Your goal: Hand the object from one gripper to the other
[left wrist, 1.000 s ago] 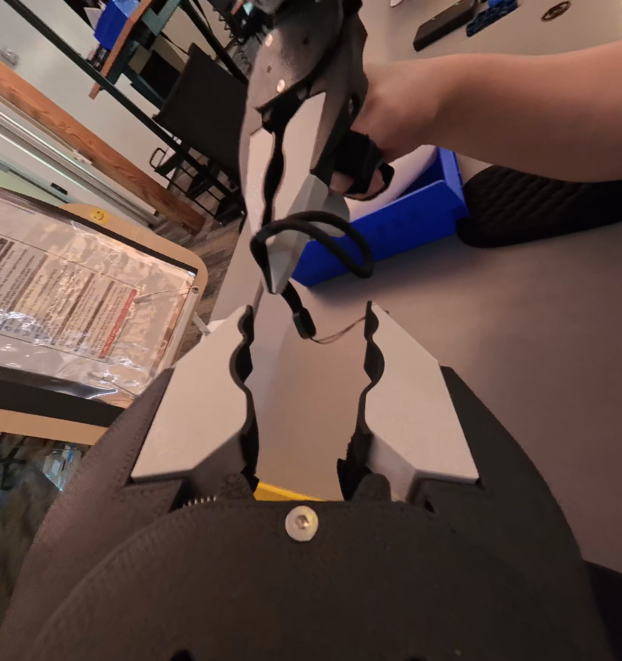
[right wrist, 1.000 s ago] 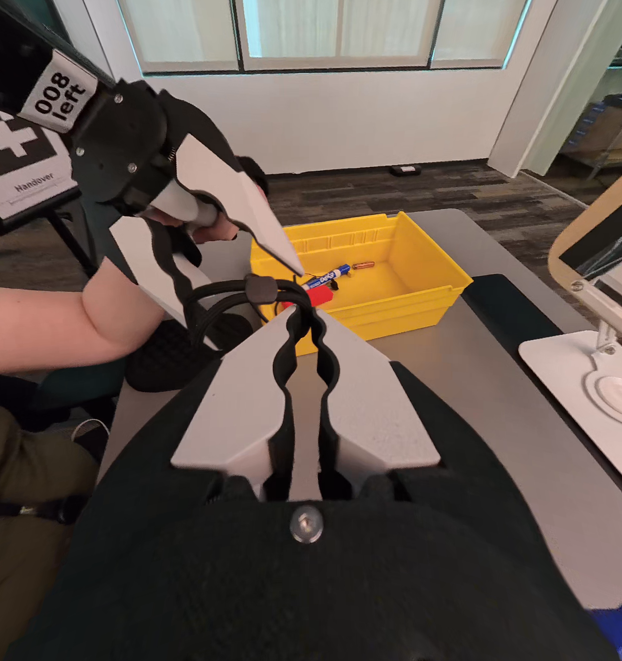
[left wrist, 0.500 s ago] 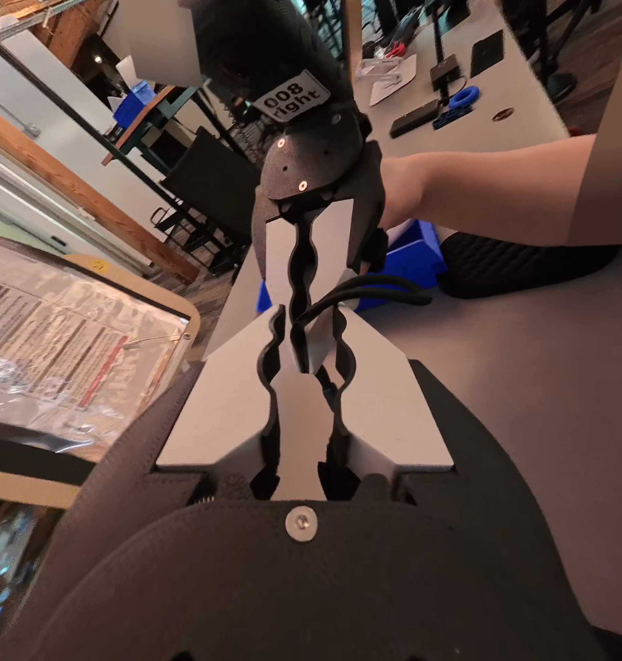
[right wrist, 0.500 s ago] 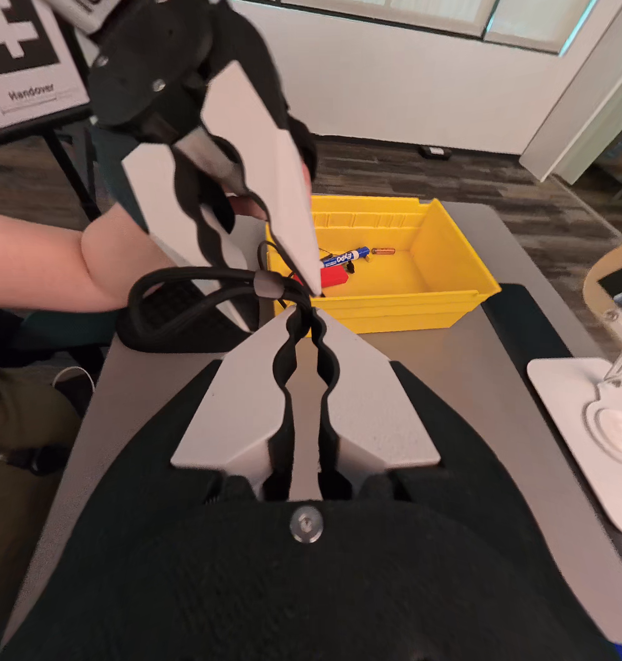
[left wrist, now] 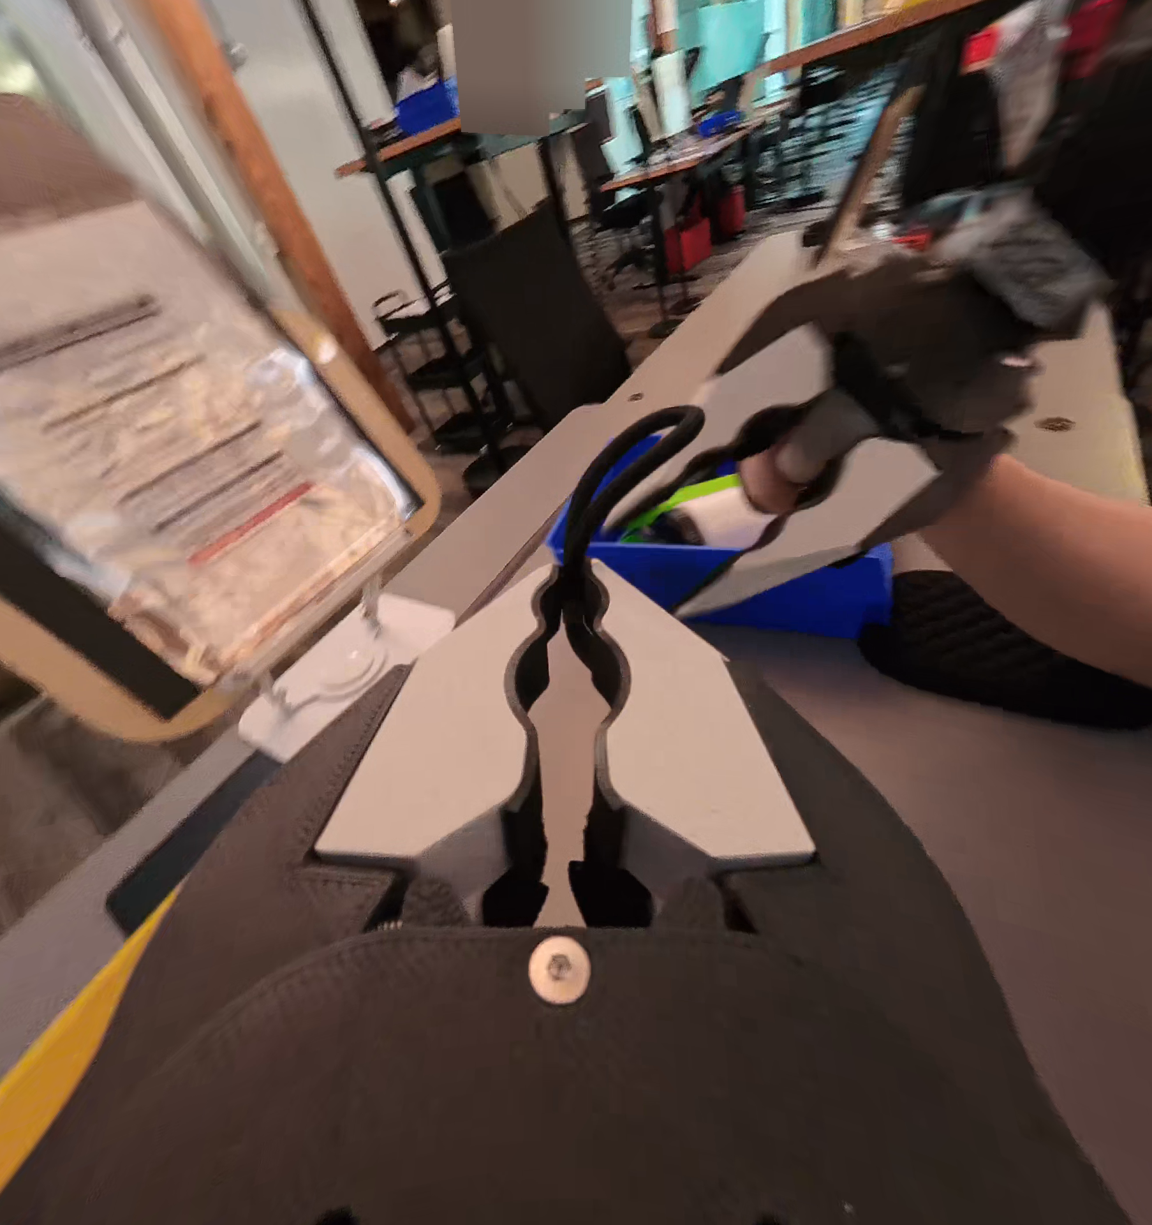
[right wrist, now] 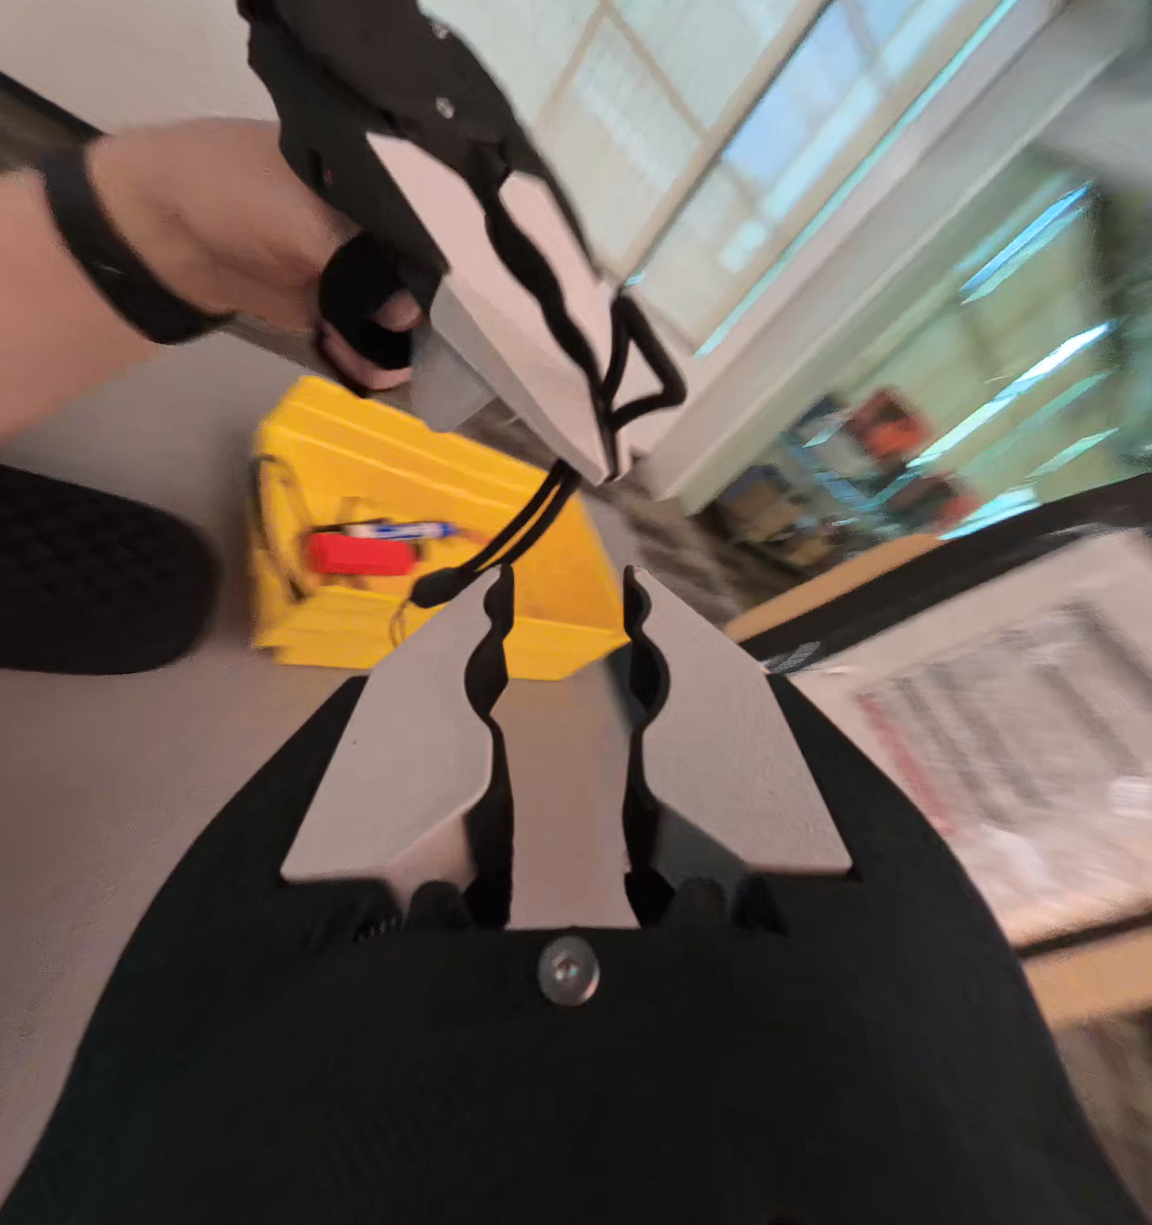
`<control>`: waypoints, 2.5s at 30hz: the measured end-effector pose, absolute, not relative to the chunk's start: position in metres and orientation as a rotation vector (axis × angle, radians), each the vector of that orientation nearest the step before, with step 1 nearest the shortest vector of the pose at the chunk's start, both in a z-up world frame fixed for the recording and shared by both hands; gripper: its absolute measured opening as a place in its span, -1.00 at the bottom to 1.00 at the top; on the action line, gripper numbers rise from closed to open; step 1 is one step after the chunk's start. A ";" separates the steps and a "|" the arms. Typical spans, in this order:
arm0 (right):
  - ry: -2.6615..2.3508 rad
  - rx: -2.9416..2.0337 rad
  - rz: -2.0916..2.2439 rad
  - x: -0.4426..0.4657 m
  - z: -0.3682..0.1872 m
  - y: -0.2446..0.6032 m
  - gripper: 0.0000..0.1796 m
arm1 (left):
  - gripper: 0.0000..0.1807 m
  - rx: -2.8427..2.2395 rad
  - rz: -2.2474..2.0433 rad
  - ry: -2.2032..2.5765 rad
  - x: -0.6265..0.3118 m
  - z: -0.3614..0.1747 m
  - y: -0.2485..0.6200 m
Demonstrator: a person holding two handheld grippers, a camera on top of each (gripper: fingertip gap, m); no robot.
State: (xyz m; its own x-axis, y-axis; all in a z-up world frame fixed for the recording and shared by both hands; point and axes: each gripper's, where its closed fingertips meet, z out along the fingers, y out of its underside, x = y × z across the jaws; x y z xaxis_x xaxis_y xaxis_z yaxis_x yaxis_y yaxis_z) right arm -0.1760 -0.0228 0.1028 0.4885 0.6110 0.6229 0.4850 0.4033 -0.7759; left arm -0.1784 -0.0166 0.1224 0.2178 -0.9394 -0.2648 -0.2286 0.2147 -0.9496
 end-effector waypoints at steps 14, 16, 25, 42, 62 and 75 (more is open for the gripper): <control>-0.966 -0.965 -0.528 -0.166 0.135 -0.016 -0.86 | -0.97 -1.553 -0.798 1.288 -0.170 0.085 -0.006; -0.963 -0.976 -0.514 -0.165 0.135 -0.016 -0.86 | -0.96 -1.548 -0.797 1.305 -0.168 0.084 -0.009; -0.988 -1.021 -0.427 -0.167 0.130 -0.016 -0.98 | -0.97 -1.540 -0.767 1.358 -0.163 0.077 -0.015; 0.182 -1.054 1.230 0.020 0.147 0.034 -0.99 | -0.44 -1.358 -0.901 1.040 -0.196 0.143 0.002; -0.181 -1.238 1.937 -0.143 0.139 -0.007 -1.00 | -0.68 -0.808 -0.078 1.249 -0.150 0.139 -0.036; -0.270 -1.312 1.923 -0.165 0.130 -0.015 -0.99 | -0.99 -0.788 -0.129 1.267 -0.150 0.138 -0.039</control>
